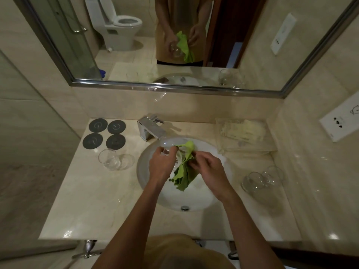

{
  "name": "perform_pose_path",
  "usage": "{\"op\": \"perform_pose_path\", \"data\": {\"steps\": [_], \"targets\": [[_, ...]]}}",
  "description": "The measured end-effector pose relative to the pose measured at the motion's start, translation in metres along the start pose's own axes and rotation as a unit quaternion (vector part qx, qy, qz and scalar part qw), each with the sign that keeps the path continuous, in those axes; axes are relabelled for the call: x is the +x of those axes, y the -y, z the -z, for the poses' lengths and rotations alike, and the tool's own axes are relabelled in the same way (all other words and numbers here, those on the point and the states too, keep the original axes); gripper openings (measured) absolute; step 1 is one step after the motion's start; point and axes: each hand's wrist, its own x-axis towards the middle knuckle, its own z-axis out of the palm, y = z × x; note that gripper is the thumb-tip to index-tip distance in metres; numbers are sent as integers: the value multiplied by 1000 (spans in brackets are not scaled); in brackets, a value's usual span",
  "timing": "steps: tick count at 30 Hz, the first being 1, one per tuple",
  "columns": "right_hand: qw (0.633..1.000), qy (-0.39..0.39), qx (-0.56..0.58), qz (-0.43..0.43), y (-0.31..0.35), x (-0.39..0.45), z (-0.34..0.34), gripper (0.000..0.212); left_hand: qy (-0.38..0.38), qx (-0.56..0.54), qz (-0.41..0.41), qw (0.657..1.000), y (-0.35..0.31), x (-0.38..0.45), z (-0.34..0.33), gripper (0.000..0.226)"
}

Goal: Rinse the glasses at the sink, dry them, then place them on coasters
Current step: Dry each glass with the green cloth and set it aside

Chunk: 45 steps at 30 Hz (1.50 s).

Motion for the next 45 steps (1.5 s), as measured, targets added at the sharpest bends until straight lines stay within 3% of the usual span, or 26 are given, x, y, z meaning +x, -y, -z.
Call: {"op": "perform_pose_path", "data": {"steps": [4, 7, 10, 18, 22, 24, 29, 34, 38, 41, 45], "targets": [[965, -20, -232, 122, -7, -2, -7, 44, 13, -1, -22, 1000, -11, -4, 2, 38], [902, -68, -373, 206, -11, -1, -14, 47, 20, -8, -39, 999, -20, -10, 4, 43], [905, -58, -366, 208, -7, -1, -16, 51, 25, -25, -32, 999, -25, -11, 7, 36], [926, 85, -361, 72, 12, 4, -9, 39, 14, 35, -65, 997, -28, -14, 15, 22], [898, 186, -395, 58, 26, 8, 4, 78, 26, 24, -77, 996, -33, -15, 19, 22], [889, 171, -415, 92, 31, 9, 4, 90, 28, 25, -79, 996, -37, -16, 18, 22], [829, 81, -533, 146, 28, 10, -13, 96, -15, 51, -89, 995, -44, -17, 14, 23], [906, 94, -413, 20, 27, 14, -19, 75, -8, 87, -106, 991, -41, -12, 19, 28], [927, 181, -319, -79, 41, 21, -2, 49, 44, 62, -126, 989, -41, -11, 23, 20], [938, 214, -252, -105, 45, 26, 7, 48, 69, 46, -160, 984, -45, -14, 24, 13], [952, 161, -259, -32, 45, 20, -4, 71, 50, 47, -157, 985, -51, -13, 23, 16]]}}
